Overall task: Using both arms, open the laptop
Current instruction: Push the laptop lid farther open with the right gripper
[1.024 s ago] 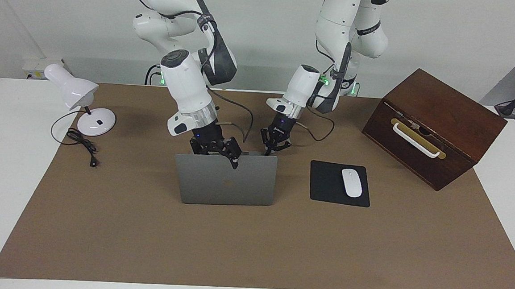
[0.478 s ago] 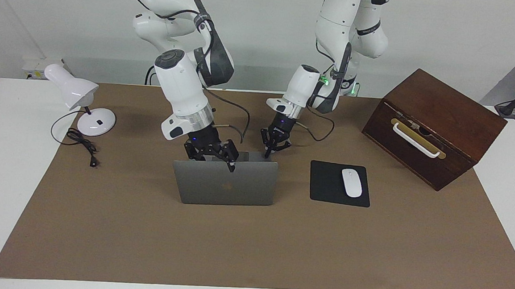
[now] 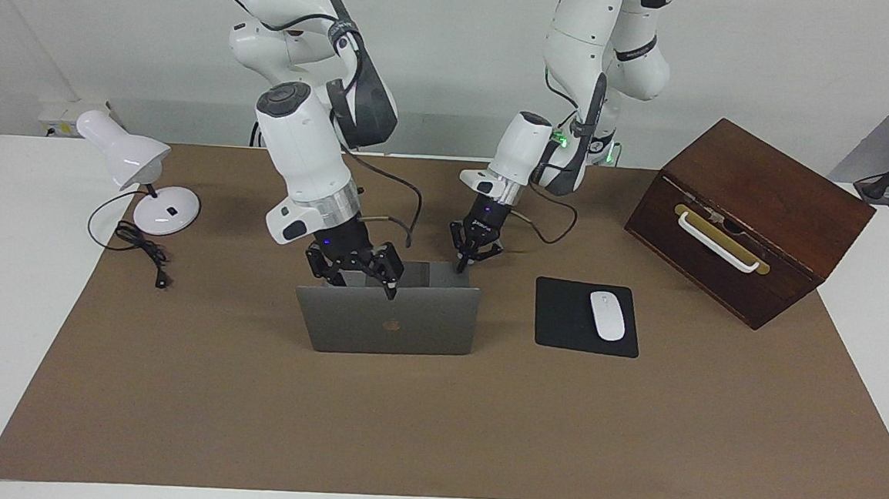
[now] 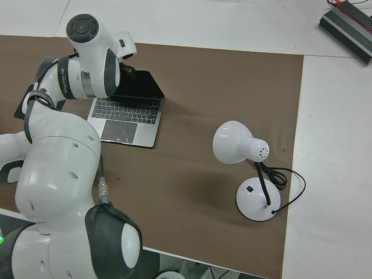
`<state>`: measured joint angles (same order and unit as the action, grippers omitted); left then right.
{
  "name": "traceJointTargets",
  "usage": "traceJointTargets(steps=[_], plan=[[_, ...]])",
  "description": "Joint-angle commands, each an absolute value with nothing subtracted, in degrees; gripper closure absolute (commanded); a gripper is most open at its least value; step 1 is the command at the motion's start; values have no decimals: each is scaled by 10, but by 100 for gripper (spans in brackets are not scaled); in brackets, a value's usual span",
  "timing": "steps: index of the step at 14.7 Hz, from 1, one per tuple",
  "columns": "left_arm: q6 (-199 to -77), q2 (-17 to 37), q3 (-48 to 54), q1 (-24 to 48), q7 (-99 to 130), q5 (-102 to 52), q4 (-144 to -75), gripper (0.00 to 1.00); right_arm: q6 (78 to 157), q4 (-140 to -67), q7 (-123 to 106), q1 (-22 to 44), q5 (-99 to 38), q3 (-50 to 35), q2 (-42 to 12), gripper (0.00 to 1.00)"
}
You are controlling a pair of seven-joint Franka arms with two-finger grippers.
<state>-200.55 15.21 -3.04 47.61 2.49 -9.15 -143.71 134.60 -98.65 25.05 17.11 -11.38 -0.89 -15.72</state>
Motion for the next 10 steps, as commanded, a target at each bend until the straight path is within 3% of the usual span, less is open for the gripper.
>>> traceJointTargets(steps=[1, 10], plan=[[-2008, 209, -35, 477, 23, -83, -1413, 100, 1325, -951, 220, 150, -100, -14, -175, 0], [-2008, 209, -35, 475, 23, -83, -1414, 100, 1261, -881, 175, 124, -100, -15, -207, 0]])
